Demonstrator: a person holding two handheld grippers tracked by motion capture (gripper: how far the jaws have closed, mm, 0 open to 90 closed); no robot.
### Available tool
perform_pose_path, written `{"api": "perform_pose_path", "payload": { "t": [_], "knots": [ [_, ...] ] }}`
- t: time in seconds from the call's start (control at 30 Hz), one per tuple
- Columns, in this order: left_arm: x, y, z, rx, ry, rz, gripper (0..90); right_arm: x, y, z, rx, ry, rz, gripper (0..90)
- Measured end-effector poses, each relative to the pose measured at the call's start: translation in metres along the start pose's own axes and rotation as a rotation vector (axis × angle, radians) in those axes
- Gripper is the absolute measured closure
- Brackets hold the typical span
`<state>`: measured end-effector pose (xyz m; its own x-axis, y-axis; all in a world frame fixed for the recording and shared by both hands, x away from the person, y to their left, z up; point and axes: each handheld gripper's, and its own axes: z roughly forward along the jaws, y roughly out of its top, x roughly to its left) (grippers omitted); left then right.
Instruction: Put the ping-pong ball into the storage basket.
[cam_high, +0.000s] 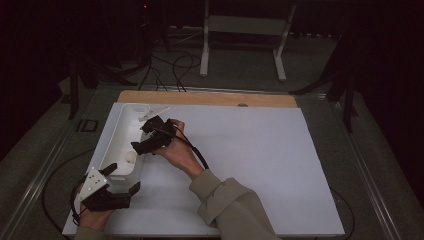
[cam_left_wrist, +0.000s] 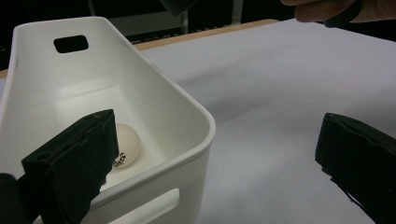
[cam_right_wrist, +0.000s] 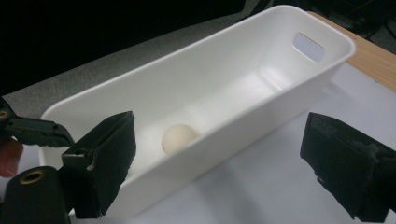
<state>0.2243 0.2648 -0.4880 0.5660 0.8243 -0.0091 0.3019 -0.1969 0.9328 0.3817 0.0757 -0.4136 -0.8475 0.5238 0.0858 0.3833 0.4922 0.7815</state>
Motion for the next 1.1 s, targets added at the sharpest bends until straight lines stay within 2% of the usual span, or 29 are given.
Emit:
{"api": "perform_pose_path", "payload": {
  "t": [0.5, 0.7, 1.1],
  "knots": [
    [0.000, 0.000, 0.001, 0.001, 0.002, 0.000, 0.1, -0.024, -0.020, -0.025, -0.006, -0.040, 0.015, 10.9],
    [0.000, 0.000, 0.001, 0.002, 0.001, 0.002, 0.1, -0.031, -0.027, -0.035, -0.005, -0.036, 0.014, 10.6],
    [0.000, 0.000, 0.001, 0.004, 0.003, 0.003, 0.1, -0.047, -0.045, -0.058, -0.029, -0.059, 0.024, 10.4]
  ]
}}
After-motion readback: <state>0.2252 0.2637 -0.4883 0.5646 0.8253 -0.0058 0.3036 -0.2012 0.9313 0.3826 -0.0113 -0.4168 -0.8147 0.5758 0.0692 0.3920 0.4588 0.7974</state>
